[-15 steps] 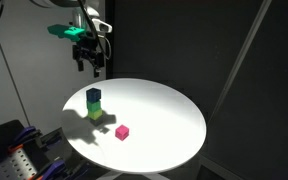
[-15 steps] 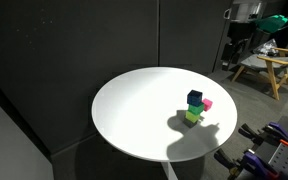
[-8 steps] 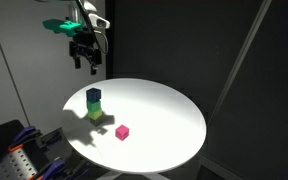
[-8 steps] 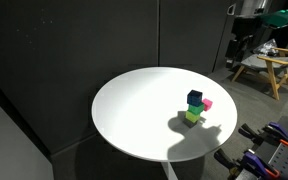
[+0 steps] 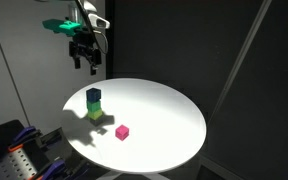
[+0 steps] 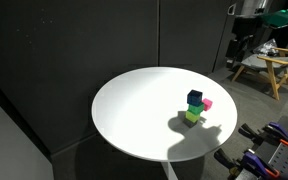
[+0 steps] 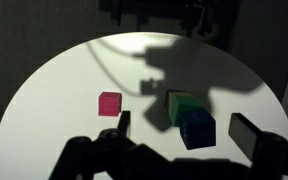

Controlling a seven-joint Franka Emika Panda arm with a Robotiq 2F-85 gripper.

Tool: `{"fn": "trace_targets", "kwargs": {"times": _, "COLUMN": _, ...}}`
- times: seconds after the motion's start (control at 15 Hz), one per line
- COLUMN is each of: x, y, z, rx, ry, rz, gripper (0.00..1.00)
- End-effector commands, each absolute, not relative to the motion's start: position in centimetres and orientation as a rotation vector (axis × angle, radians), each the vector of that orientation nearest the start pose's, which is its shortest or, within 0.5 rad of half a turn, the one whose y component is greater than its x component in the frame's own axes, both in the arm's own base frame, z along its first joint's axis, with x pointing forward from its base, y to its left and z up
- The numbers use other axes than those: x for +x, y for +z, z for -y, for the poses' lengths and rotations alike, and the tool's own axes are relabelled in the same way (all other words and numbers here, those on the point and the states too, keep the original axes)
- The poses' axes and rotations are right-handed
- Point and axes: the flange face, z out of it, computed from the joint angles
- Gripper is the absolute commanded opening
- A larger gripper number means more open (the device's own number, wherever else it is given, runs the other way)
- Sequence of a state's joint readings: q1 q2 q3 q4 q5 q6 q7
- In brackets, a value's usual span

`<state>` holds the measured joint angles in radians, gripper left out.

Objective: Put the pink block on the table

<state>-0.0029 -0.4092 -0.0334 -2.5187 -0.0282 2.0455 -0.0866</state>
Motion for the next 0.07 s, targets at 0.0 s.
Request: {"fn": "trace_targets", "kwargs": {"times": 0.0, "x": 40.27, "y": 41.74, "z": 1.61, "rx": -3.146, "ry": 0.103, "rz": 0.106, "gripper": 1.0}}
